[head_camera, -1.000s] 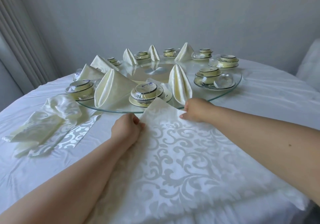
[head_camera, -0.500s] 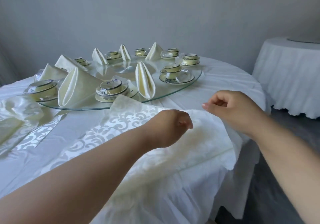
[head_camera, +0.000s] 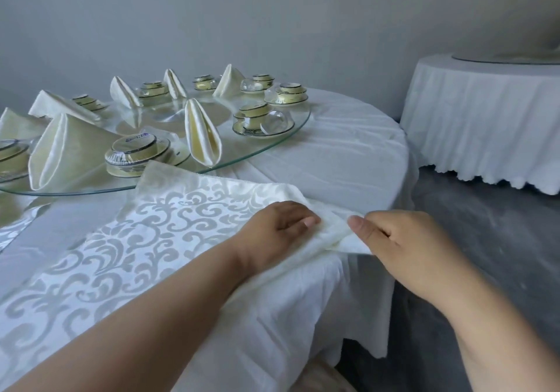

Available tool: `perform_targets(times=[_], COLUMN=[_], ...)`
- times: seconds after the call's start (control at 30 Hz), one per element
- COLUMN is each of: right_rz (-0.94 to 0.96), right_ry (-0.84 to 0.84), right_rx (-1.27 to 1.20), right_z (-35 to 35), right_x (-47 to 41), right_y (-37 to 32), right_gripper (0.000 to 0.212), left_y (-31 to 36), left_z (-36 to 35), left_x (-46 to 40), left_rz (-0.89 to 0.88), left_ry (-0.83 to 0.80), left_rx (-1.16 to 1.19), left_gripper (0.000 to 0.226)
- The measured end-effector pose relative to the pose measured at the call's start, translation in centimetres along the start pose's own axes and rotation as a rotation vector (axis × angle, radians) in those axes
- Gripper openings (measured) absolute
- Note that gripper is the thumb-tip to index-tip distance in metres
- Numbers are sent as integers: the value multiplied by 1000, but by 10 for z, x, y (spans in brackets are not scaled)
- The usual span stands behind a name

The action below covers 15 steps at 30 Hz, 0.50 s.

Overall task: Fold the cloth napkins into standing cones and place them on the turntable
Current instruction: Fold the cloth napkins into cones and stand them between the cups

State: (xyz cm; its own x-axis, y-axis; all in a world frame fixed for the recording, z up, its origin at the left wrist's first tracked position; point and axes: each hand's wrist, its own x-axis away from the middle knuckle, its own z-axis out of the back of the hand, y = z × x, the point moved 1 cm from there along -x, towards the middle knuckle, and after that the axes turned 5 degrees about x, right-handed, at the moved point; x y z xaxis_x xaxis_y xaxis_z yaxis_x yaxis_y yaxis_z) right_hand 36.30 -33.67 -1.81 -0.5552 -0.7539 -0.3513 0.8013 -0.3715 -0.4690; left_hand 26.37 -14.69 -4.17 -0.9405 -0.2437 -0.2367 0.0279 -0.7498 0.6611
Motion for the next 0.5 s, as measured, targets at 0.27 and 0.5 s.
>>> perform_targets(times=[0.27,0.5], right_rz=[-248,-423], right_ry=[208,282], right_rx=[-821,-1691], right_z=[-10,-15], right_x=[-25,-52], right_y=[36,60], right_gripper=[24,20], left_y=[-5,-3], left_z=[3,3], left_x=[3,3], left_rz=[-18,6], left_ry=[219,246], left_rx=[90,84], left_gripper=[21,35])
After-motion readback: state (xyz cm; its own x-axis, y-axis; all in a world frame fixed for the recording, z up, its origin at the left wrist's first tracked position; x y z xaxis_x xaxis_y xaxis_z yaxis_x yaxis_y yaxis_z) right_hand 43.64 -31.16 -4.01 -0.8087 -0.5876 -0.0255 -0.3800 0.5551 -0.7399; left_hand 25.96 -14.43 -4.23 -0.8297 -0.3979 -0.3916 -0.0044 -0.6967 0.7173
